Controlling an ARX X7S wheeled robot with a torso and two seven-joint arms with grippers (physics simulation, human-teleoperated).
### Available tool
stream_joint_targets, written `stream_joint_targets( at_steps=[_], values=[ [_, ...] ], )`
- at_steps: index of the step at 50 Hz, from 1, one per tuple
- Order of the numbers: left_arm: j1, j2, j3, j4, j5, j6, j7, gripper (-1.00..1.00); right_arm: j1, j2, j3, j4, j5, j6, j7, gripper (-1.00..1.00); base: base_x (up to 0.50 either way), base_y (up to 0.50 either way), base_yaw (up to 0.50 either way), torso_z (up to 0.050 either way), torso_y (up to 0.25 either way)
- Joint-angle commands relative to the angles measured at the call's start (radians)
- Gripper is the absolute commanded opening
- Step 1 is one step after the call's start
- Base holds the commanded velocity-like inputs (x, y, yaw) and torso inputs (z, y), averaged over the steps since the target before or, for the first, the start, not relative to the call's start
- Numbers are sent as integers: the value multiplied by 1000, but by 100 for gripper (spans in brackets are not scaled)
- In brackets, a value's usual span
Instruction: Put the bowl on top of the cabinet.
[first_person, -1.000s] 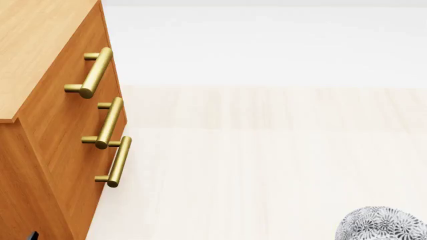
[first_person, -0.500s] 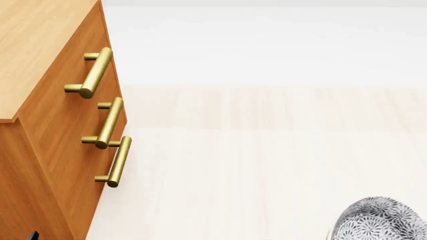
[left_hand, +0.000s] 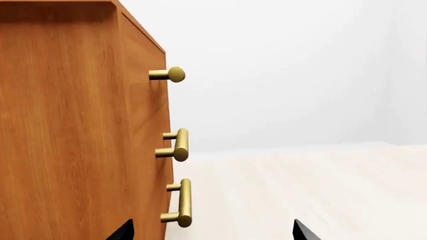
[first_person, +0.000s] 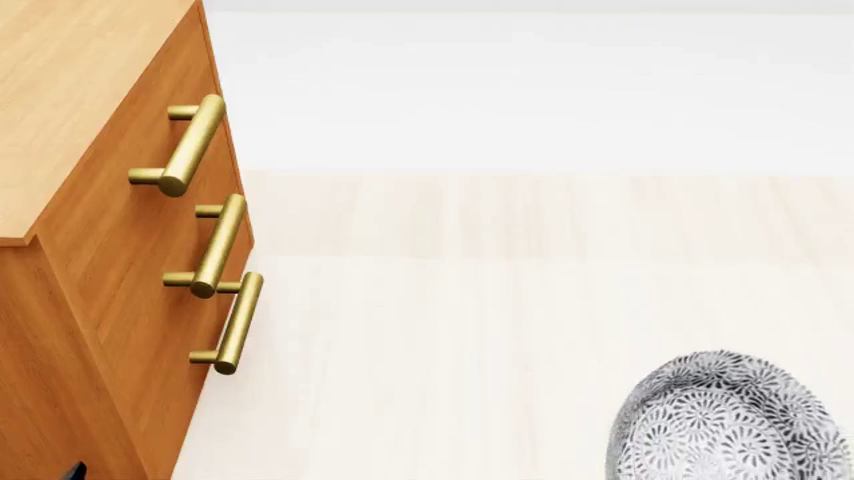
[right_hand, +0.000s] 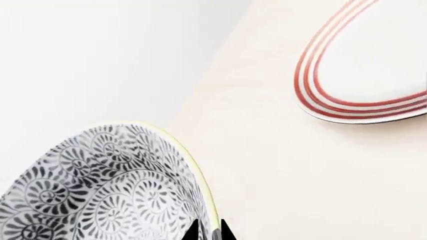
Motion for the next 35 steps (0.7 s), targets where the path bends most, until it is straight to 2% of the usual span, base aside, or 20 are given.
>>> stream_joint_targets(
  at_steps=[1,5,11,21,29,35],
  values=[
    [-11,4,9,-14,-2,-8,2,100,-25,9,-16,-88,-181,-36,45,-100,0,0,0,0,0],
    [-15,5,10,-18,-5,-10,2,100,-27,11,-18,-105,-238,-41,82,-100,0,0,0,0,0],
    [-20,5,10,-22,-14,-13,4,100,-7,55,-25,-196,-352,40,260,-100,0,0,0,0,0],
    [-21,0,10,-20,-27,-18,7,100,69,119,-67,-290,-447,178,389,-100,0,0,0,0,0],
    [-20,-3,12,-18,-27,-20,5,100,143,158,-92,-350,-467,283,457,-100,0,0,0,0,2],
    [-21,-6,22,-11,-15,-38,2,100,271,205,-100,-378,-456,435,559,-100,0,0,0,0,0]
  ],
)
